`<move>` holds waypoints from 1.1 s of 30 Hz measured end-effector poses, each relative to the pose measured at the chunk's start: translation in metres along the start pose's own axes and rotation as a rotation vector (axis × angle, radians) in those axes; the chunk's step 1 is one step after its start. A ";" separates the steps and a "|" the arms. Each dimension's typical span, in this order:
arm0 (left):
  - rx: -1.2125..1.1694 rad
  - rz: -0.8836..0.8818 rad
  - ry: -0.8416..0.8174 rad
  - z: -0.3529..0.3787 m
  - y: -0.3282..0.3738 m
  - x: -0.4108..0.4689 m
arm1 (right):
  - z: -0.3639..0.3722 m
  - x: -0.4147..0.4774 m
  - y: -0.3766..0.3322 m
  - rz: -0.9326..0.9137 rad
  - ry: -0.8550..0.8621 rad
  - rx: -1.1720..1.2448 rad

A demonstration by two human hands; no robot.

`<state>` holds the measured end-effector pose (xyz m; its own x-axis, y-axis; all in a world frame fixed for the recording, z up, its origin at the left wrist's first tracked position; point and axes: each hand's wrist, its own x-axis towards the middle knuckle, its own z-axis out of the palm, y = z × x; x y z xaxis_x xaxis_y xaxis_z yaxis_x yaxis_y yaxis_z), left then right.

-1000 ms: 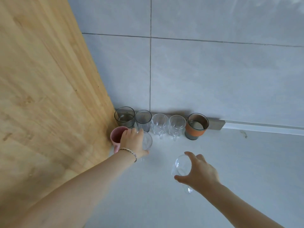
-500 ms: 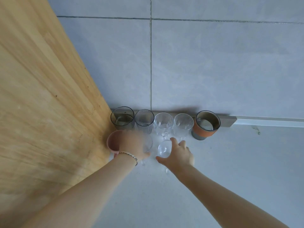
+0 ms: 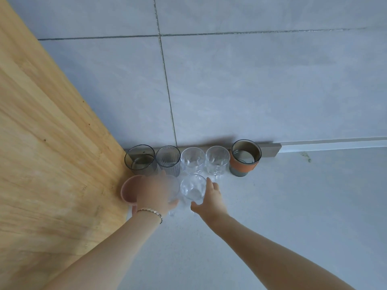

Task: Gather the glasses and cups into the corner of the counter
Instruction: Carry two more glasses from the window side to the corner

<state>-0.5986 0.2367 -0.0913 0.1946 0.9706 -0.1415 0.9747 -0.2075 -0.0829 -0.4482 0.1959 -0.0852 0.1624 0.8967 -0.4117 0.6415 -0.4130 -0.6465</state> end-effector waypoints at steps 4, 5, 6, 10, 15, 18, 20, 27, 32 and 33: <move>0.010 0.008 -0.064 -0.015 0.006 -0.016 | -0.010 -0.007 0.003 0.014 -0.074 -0.052; 0.007 0.025 -0.052 -0.021 0.009 -0.022 | -0.013 -0.011 0.006 0.023 -0.104 -0.070; -0.001 0.059 -0.029 -0.027 0.013 -0.029 | -0.018 -0.017 0.010 0.027 -0.133 -0.094; -0.051 0.239 -0.048 -0.052 0.049 -0.060 | -0.052 -0.051 0.052 0.041 -0.243 -0.227; -0.103 0.343 -0.506 -0.064 0.152 -0.084 | -0.127 -0.108 0.141 0.143 -0.283 -0.309; -0.050 0.469 -0.554 -0.071 0.241 -0.095 | -0.183 -0.152 0.210 0.234 -0.218 -0.317; -0.071 0.528 -0.533 -0.078 0.308 -0.109 | -0.223 -0.186 0.260 0.305 -0.156 -0.304; -0.141 0.755 -0.469 -0.111 0.557 -0.197 | -0.366 -0.338 0.442 0.536 0.046 -0.244; -0.085 0.922 -0.401 -0.133 0.713 -0.268 | -0.443 -0.452 0.549 0.704 0.173 -0.237; -0.075 0.955 -0.394 -0.138 0.740 -0.280 | -0.454 -0.472 0.568 0.750 0.204 -0.221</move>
<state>0.0829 -0.1720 0.0228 0.8537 0.2939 -0.4299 0.4400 -0.8487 0.2935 0.1803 -0.3900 0.0339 0.7286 0.4138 -0.5458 0.4375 -0.8943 -0.0940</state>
